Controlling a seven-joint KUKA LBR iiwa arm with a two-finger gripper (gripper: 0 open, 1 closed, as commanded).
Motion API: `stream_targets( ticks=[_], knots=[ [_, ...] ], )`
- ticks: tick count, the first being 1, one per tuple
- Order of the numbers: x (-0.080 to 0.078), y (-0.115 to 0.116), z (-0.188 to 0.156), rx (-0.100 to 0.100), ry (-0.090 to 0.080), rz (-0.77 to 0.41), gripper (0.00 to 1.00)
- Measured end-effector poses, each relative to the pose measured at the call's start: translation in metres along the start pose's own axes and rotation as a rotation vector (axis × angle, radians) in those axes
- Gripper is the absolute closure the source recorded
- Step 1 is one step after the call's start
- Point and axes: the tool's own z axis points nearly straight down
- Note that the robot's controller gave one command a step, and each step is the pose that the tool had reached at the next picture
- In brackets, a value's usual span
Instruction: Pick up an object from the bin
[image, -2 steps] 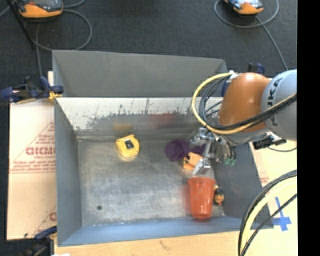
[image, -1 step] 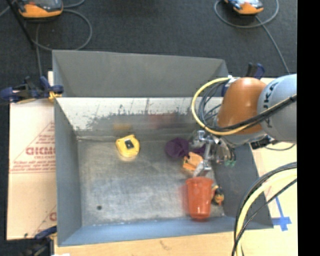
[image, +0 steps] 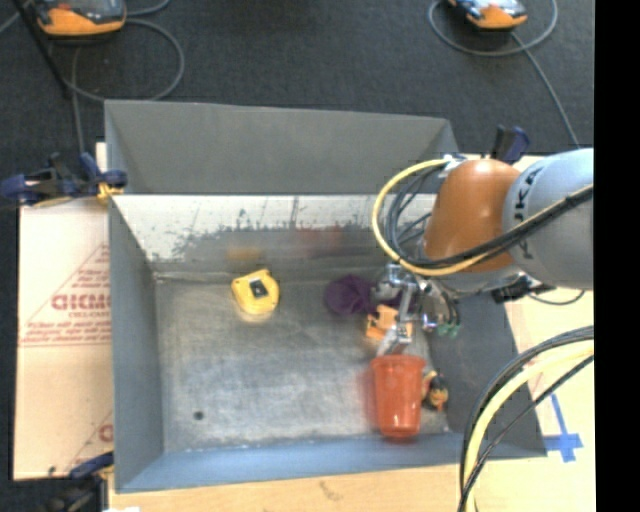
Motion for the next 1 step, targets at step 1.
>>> stream_targets(
  ticks=[1],
  knots=[
    [-0.0063, 0.0059, 0.0068, -0.004, -0.001, 0.171, 0.0]
  ],
)
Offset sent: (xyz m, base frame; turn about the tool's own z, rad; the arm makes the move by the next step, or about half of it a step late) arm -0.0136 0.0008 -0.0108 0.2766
